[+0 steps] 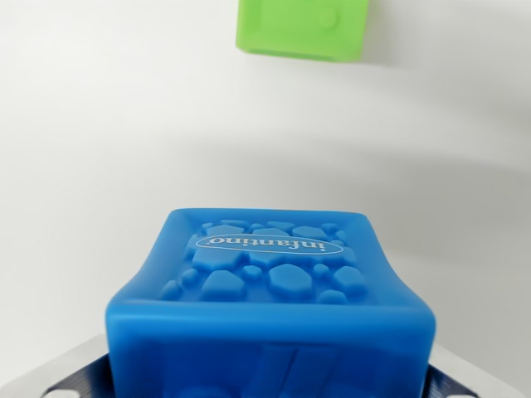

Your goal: Stack cube

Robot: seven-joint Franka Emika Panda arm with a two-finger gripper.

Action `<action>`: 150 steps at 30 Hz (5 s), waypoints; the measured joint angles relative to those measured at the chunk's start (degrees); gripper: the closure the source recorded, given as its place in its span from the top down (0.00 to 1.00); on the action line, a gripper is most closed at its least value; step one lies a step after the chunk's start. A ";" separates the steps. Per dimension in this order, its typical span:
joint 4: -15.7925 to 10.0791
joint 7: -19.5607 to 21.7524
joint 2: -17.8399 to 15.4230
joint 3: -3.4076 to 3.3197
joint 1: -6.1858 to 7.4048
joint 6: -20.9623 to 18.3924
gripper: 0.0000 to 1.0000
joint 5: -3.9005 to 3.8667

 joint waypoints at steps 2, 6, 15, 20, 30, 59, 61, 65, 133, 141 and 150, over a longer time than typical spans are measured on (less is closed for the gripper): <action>0.65 0.27 0.31 0.02 0.05 -0.34 0.00 0.01; 2.36 0.96 1.14 0.06 0.25 -1.20 0.00 0.03; 5.90 2.23 2.92 0.10 0.63 -2.99 0.00 0.13; 7.99 3.00 3.96 0.13 0.82 -3.99 0.00 0.17; 12.00 4.38 6.00 0.15 1.26 -5.97 0.00 0.27; 21.28 7.33 12.38 0.18 1.99 -9.26 0.00 0.62; 21.24 7.33 13.20 0.18 1.99 -8.54 0.00 0.68; 21.13 7.33 14.33 0.20 1.99 -7.27 0.00 0.75; 21.49 7.22 22.31 0.65 1.73 0.31 1.00 1.21; 21.49 7.22 22.31 0.65 1.73 0.31 1.00 1.21; 21.47 7.22 21.85 0.65 1.73 -0.03 1.00 1.21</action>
